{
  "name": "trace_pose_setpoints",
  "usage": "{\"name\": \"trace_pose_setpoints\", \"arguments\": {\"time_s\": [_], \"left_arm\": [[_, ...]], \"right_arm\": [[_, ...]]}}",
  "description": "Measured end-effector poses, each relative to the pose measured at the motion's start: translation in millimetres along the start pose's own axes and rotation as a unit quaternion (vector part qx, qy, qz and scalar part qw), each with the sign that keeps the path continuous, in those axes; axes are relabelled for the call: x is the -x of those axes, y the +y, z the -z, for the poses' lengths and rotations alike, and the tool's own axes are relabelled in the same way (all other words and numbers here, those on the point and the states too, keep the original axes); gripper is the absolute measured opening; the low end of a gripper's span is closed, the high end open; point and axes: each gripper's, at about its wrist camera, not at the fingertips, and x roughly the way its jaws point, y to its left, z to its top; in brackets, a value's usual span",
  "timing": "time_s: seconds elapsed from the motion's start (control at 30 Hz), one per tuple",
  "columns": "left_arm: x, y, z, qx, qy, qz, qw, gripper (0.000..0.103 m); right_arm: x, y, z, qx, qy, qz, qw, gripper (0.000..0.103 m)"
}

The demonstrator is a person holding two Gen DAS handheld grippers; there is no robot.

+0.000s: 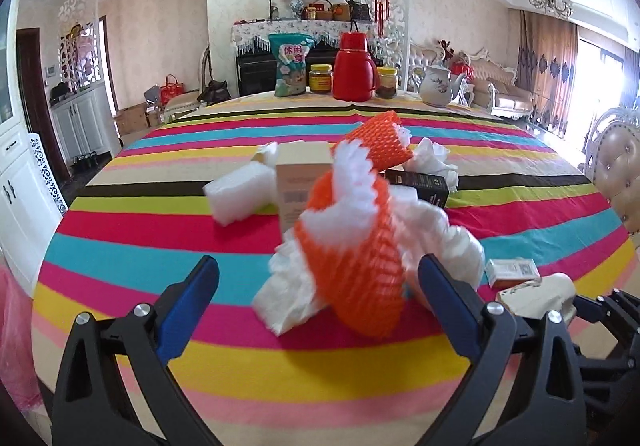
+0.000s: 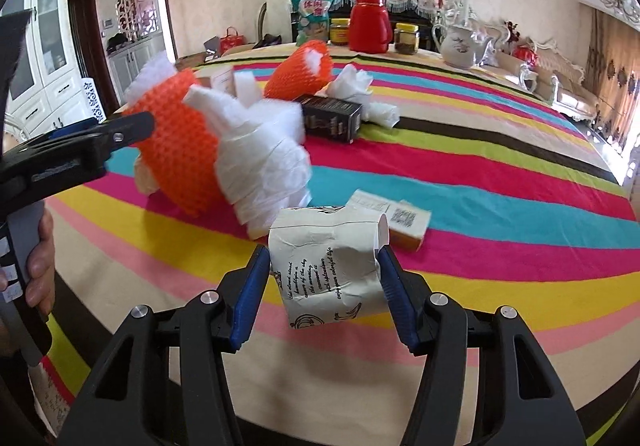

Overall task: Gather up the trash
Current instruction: 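Grasp the crumpled white paper cup with the right gripper while the left gripper approaches the orange net, then grasp the orange foam net with the left gripper and lift it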

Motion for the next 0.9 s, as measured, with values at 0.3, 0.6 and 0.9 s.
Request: {"name": "trace_pose_setpoints", "arguments": {"time_s": [0.3, 0.6, 0.9], "left_arm": [[-25, -21, -8, -0.014, 0.021, 0.019, 0.9995, 0.03], [24, -7, 0, 0.004, -0.038, 0.017, 0.9991, 0.025], [70, 11, 12, 0.012, -0.064, 0.023, 0.9976, 0.025]], "right_arm": [[0, -13, -9, 0.0, -0.016, 0.02, 1.0, 0.055], [13, -9, -9, 0.005, -0.039, 0.031, 0.999, 0.055], [32, 3, -5, 0.013, -0.054, 0.044, 0.997, 0.055]]}}
